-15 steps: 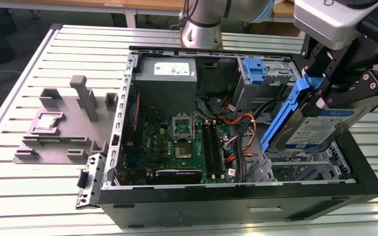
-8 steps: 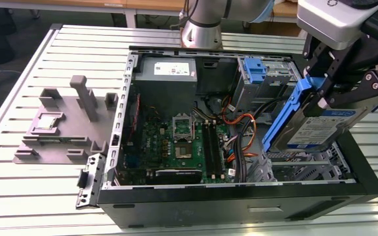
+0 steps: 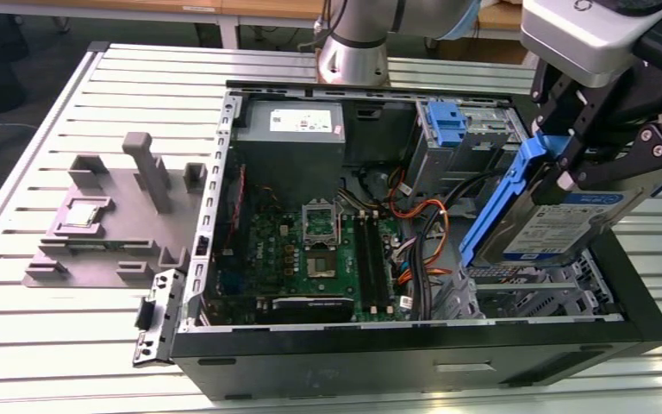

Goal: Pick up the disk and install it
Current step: 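Insert the disk into the insertion slot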

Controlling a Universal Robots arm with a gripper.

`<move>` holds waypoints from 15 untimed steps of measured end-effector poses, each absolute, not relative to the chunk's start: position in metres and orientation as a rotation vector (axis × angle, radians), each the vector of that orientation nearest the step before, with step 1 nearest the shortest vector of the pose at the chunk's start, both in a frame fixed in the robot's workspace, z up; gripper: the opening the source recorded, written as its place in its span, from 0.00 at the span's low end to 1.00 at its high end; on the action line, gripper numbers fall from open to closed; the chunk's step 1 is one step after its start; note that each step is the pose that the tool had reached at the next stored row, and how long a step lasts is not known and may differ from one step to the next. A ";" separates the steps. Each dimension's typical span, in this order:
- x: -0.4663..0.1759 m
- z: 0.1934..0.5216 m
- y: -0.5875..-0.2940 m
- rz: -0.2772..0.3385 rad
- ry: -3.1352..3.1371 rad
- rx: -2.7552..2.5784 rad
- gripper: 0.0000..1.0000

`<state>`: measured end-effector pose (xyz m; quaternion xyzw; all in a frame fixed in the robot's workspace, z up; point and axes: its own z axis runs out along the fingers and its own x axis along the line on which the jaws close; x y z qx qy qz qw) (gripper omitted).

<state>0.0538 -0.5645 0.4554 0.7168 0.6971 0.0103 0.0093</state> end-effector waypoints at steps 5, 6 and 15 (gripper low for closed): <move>0.056 0.455 -0.565 0.032 2.177 2.239 0.36; 0.057 0.455 -0.565 0.032 2.177 2.239 0.36; 0.064 0.453 -0.565 0.032 2.178 2.238 0.36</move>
